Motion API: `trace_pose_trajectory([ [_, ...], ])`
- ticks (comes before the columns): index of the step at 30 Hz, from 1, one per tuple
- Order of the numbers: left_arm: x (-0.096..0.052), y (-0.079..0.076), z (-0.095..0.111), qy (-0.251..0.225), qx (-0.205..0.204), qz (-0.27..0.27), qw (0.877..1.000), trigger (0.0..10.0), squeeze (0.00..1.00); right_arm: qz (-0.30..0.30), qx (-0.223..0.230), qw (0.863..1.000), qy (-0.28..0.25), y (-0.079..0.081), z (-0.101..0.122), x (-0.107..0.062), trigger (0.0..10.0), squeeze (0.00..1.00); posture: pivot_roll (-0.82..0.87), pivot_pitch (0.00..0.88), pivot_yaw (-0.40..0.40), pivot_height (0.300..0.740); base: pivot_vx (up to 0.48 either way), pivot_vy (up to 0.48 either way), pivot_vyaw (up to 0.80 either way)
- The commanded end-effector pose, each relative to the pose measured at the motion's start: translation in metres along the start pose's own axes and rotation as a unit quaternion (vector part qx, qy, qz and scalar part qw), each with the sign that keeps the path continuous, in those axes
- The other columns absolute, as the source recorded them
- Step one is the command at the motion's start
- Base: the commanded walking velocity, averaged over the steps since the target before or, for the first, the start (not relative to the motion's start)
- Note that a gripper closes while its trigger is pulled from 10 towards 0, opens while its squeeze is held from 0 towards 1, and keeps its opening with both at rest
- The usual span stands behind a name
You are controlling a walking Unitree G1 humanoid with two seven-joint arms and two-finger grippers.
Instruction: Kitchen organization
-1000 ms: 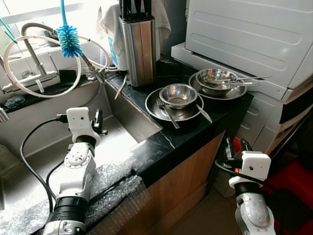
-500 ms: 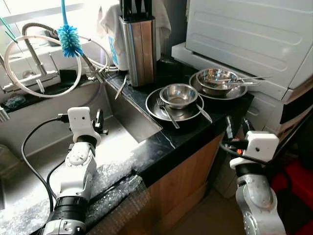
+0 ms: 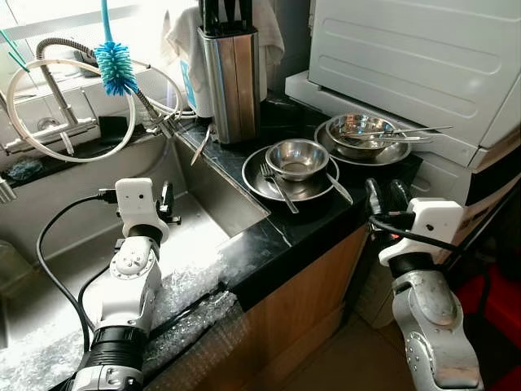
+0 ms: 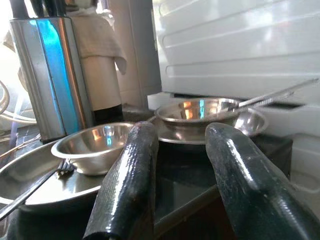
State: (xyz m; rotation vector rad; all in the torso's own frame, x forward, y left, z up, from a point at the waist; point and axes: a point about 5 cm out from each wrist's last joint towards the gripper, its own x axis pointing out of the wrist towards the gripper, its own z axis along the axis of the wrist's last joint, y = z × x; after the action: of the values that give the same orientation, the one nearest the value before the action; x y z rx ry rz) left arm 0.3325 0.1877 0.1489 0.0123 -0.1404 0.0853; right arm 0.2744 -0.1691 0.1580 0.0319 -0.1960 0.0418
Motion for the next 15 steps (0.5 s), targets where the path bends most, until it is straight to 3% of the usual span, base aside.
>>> trace_pose_trajectory([
  [1,-0.0034,-0.0017,-0.0085,0.013,0.002,-0.001,1.0,10.0,0.0,0.003,0.022,1.0,0.007,0.0013,0.0006,0.0025,10.0,0.0,-0.21,0.006,0.039,0.74,0.0,0.0,0.0],
  [8,-0.0039,-0.0037,-0.0086,0.013,0.0,-0.003,1.0,10.0,0.0,0.026,0.054,0.998,0.03,0.0058,-0.0043,0.0035,10.0,0.0,-0.21,0.0,0.039,0.74,0.0,0.0,0.0],
  [9,-0.004,-0.0039,-0.0086,0.012,0.0,-0.003,1.0,10.0,0.0,0.033,0.059,0.997,0.03,0.0065,-0.0038,0.0043,10.0,0.97,-0.21,0.0,0.039,0.74,0.0,0.0,0.0],
  [15,-0.004,-0.0045,-0.0087,0.012,-0.001,-0.003,1.0,10.0,0.0,0.028,0.056,0.997,0.049,0.0054,-0.0076,0.0071,10.0,1.0,-0.21,0.0,0.038,0.74,0.0,0.0,0.0],
])
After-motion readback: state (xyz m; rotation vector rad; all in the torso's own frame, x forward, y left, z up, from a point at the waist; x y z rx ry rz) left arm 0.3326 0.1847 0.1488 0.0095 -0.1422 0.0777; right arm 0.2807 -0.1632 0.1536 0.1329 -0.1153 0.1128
